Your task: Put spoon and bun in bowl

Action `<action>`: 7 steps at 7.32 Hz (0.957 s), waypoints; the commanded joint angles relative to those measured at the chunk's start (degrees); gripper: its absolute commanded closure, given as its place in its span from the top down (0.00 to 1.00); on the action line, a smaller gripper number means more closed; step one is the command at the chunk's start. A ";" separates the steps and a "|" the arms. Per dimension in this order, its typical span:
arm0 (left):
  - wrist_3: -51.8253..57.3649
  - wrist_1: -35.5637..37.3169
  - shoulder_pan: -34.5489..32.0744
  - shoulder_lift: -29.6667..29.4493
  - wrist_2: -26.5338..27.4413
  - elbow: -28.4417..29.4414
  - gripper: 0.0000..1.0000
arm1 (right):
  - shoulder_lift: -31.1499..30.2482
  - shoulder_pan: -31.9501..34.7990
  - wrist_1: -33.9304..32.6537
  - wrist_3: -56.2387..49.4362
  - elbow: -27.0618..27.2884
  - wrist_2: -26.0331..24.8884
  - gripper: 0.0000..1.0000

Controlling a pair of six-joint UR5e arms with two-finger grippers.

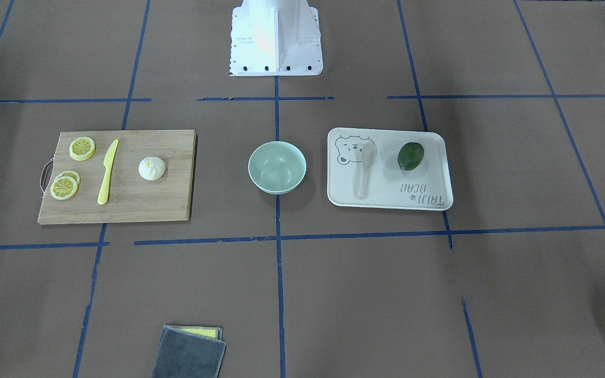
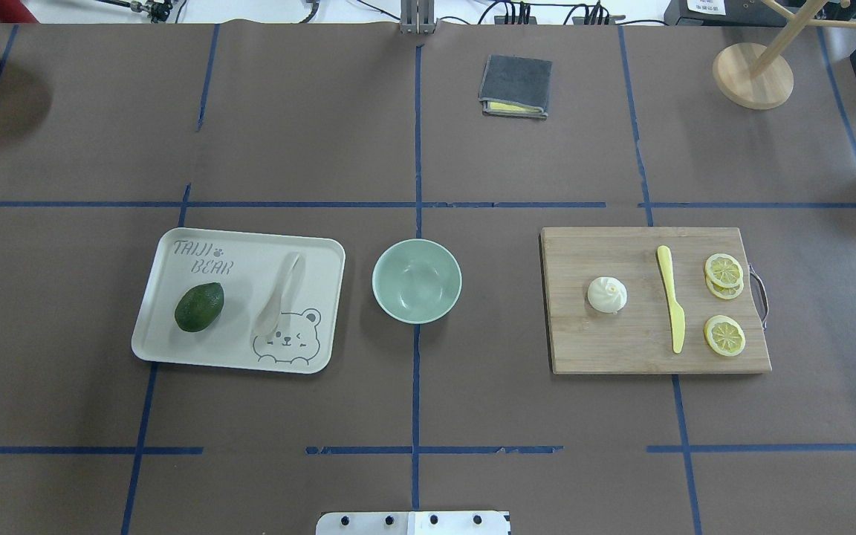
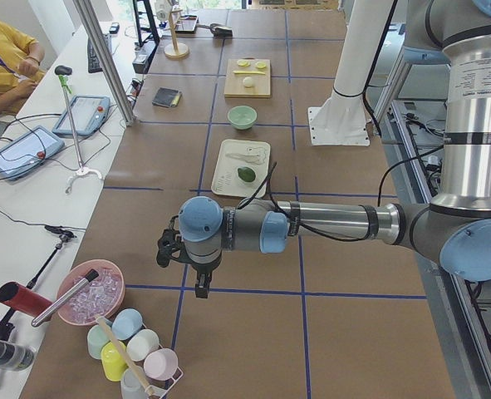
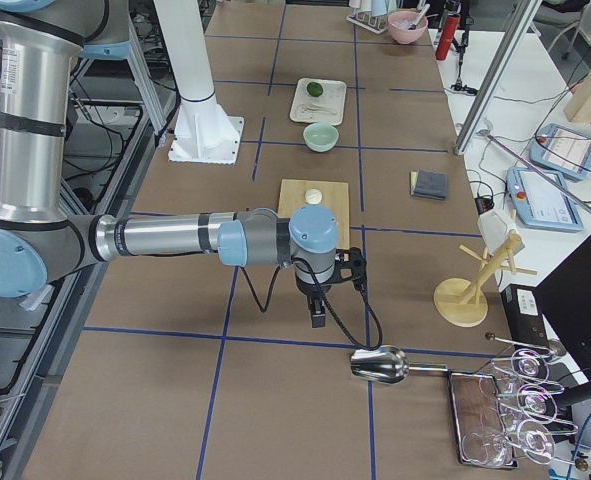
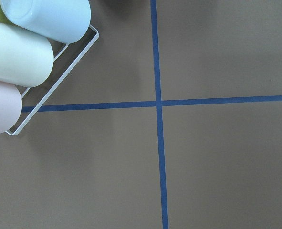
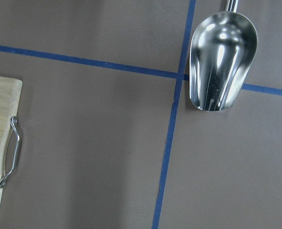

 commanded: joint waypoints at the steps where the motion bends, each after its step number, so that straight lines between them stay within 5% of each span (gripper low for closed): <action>1: 0.21 -0.31 0.18 1.17 0.13 -0.69 1.00 | 0.40 -0.09 -0.25 0.07 -0.30 -0.10 1.00; 7: 0.39 -0.58 0.27 1.00 0.31 -2.53 1.00 | 1.81 -1.23 -4.03 0.42 -1.27 4.47 1.00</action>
